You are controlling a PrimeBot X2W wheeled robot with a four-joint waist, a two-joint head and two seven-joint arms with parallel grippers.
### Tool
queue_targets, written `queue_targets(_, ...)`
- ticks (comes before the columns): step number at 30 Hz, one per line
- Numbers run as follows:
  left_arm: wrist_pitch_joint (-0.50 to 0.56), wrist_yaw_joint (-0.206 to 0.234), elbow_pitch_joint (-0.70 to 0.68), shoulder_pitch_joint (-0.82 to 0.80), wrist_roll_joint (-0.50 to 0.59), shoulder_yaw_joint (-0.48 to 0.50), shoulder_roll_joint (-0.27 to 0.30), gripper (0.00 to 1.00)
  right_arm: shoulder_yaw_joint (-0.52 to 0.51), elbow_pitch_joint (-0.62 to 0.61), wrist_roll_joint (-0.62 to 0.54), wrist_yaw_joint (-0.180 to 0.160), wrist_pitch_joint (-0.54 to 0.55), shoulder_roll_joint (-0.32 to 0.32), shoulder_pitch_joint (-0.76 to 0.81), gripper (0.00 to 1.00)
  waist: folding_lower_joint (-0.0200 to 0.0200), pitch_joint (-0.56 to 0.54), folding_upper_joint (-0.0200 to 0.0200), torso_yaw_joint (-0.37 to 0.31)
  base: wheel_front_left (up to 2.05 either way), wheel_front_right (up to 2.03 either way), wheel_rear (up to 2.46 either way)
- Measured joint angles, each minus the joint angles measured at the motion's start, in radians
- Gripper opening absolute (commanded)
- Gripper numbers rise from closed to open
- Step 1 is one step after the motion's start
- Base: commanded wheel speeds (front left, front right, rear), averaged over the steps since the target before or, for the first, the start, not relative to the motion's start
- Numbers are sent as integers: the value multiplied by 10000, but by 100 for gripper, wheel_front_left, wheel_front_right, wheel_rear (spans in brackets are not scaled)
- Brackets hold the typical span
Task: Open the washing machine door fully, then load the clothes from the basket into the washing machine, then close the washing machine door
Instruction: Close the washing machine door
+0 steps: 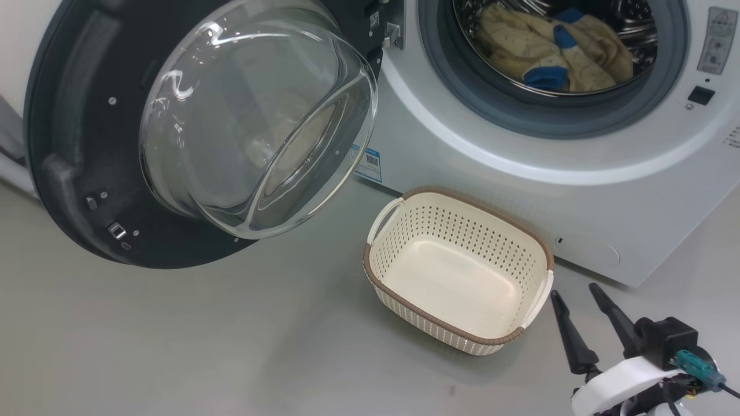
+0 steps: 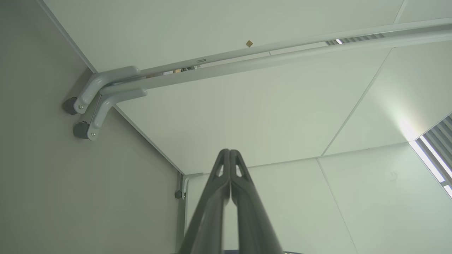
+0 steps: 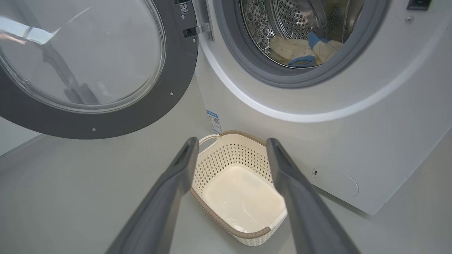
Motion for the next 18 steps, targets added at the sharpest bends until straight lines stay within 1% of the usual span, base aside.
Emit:
queue_targets(5,640,4,702,-737,-328,6,437,0,-412,-65,-17,0,0,-123,79,100,0,335,0,-31,0,0,0)
queue_targets(9,980,63,1220,-950,-548,173,775,0,-416,-130,-104,0,0,-217,80,100,0,595,0,-86,0,0,0)
queue_targets(12,1198,61,1528,-1263,-861,372,846,0,-362,-213,-136,0,0,-316,75,100,0,783,0,-171,0,0,0)
queue_targets(14,1384,-13,1693,-1448,-1162,391,848,0,-353,-263,-176,0,0,-374,64,100,0,905,0,-244,0,0,0)
queue_targets(18,1733,-117,1994,-1663,-1298,364,867,0,-332,-291,-198,0,0,-510,34,100,0,1126,0,-418,0,0,0)
